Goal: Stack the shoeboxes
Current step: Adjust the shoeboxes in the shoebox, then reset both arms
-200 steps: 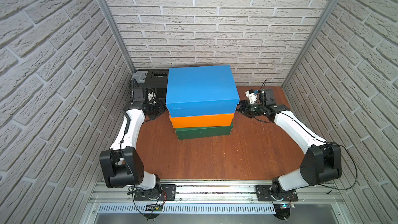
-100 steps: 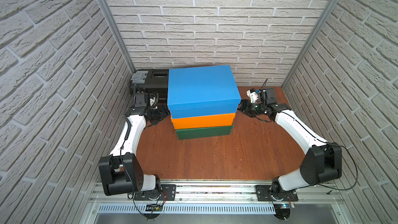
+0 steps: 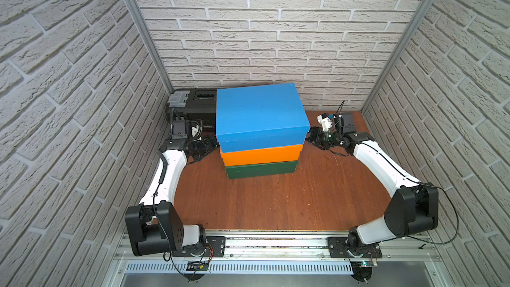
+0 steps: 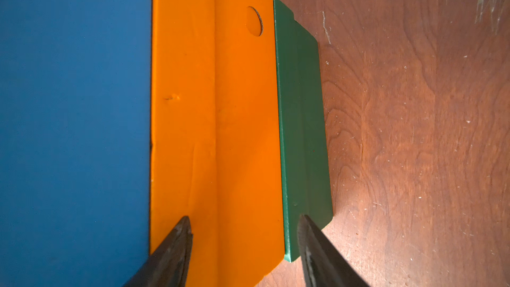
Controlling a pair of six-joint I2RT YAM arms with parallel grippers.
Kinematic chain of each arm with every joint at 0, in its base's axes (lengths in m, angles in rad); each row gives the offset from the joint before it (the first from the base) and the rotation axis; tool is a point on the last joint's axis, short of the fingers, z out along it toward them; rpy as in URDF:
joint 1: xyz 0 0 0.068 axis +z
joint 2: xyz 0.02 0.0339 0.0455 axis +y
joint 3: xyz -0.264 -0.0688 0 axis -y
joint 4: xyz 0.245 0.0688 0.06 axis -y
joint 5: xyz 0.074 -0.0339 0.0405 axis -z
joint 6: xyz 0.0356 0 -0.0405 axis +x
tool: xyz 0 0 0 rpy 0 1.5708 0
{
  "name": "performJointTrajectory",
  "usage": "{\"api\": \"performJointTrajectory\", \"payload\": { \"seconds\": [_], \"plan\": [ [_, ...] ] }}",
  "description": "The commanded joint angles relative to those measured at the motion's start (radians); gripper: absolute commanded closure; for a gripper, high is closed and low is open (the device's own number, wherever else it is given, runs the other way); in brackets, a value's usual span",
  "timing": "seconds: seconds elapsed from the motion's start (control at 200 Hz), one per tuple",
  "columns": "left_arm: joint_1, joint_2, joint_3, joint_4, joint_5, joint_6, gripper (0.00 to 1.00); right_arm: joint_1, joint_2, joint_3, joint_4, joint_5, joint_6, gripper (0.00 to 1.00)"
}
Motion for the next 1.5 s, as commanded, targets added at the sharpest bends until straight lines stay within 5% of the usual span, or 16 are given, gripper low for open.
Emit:
{"api": "performJointTrajectory", "payload": {
  "seconds": [0.0,0.32,0.48,0.64,0.76,0.99,1.2,1.31,1.495],
  "plan": [
    [0.020,-0.045,-0.003,-0.009,0.007,0.024,0.20,-0.011,-0.032,0.021,-0.011,0.002,-0.020,0.29],
    [0.081,-0.074,0.004,-0.026,-0.042,0.064,0.11,-0.045,-0.070,0.005,-0.030,0.077,-0.023,0.09],
    [0.098,-0.108,-0.052,0.049,-0.236,0.117,0.02,-0.066,-0.108,0.022,-0.109,0.285,-0.131,0.00],
    [0.090,-0.143,-0.248,0.346,-0.435,0.189,0.02,-0.072,-0.174,-0.090,-0.010,0.642,-0.274,0.01],
    [0.051,-0.154,-0.485,0.712,-0.547,0.306,0.02,-0.073,-0.198,-0.284,0.263,0.789,-0.408,0.01],
    [-0.045,0.030,-0.714,1.276,-0.677,0.472,0.02,-0.072,-0.105,-0.605,0.875,0.835,-0.519,0.01],
    [-0.074,0.206,-0.762,1.589,-0.697,0.498,0.02,-0.074,-0.089,-0.561,0.821,0.803,-0.582,0.01],
    [-0.072,0.248,-0.759,1.614,-0.706,0.493,0.02,-0.080,-0.116,-0.609,0.810,0.825,-0.589,0.01],
    [-0.059,0.242,-0.756,1.604,-0.687,0.485,0.02,-0.097,-0.054,-0.754,1.075,0.778,-0.580,0.00]
  ]
}}
